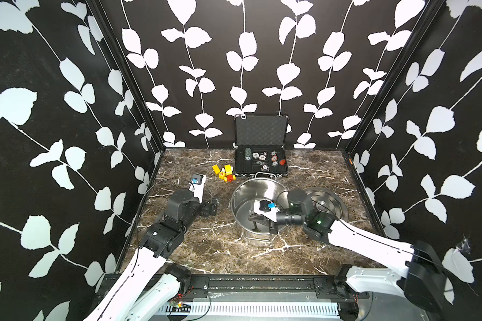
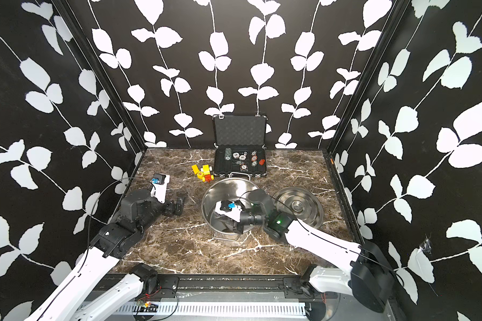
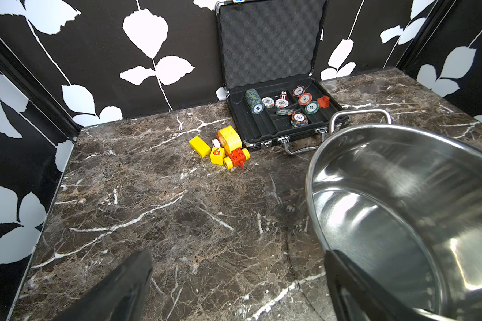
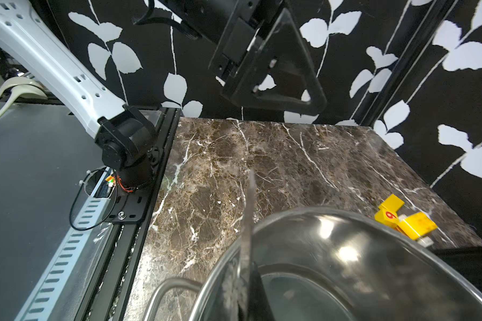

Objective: Stir the soup with a spoon
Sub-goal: Stir the soup in the pan with a stick.

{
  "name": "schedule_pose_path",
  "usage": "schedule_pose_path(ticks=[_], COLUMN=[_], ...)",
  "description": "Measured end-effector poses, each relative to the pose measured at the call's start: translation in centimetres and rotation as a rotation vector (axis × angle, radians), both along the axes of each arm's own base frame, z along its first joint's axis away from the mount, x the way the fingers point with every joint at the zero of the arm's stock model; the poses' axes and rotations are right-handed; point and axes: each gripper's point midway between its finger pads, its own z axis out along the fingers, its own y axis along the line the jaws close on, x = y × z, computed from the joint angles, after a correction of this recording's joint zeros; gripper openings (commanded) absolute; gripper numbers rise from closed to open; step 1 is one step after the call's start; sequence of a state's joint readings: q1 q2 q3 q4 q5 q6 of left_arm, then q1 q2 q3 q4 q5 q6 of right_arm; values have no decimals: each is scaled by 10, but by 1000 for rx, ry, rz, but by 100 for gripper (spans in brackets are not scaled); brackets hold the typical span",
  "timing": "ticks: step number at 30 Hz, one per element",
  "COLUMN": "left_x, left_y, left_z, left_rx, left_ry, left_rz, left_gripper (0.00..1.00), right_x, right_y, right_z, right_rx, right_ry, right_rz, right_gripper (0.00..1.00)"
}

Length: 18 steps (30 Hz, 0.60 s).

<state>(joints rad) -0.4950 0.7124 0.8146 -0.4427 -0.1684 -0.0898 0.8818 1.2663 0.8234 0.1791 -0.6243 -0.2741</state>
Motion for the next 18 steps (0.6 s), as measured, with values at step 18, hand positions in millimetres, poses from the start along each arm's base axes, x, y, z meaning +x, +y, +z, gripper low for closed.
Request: schedule_pose_path(ticks=[18], left_x=[-7], left_y=[8], left_z=[4], left_rx=[12], left_ry=[-16], left_rz=[14], left_gripper=[99], right_x=[119], right_y=[35], right_z=[-16], right_rx=[56], right_ry=[-94], right_rz=[-110], right_gripper=[0])
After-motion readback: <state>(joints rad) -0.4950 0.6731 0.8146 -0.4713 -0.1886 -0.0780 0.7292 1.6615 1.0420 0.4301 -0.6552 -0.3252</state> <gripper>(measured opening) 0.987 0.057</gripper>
